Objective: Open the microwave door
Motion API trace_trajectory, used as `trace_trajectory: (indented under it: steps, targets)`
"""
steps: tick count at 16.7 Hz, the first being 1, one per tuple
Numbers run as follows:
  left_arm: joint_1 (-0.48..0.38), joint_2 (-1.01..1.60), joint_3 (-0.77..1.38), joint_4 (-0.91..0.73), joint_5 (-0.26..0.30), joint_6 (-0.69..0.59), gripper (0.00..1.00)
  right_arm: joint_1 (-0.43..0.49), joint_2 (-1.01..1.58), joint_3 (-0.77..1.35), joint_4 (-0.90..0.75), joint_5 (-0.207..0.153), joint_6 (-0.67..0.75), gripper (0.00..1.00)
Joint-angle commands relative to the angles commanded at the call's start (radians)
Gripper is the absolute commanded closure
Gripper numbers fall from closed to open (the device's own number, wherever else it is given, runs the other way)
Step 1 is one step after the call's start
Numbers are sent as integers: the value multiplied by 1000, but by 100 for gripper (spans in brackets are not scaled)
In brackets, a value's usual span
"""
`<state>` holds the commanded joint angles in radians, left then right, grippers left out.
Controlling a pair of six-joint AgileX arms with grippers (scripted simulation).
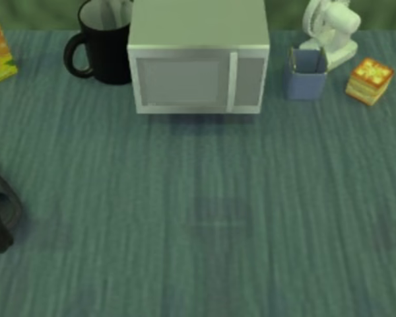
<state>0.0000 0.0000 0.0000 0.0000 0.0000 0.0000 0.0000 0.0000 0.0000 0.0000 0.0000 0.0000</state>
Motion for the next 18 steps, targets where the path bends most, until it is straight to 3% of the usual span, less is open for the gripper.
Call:
trace_trajectory:
  steps: [3,7,18]
  targets:
    - [-5,10,10,-5,-3,-4,0,0,0,0,0,0,0,0]
    - [-73,156,150,-71,-44,-57,0,0,0,0,0,0,0,0]
    - [-461,1204,1061,-400,-279,-396,0,0,0,0,0,0,0,0]
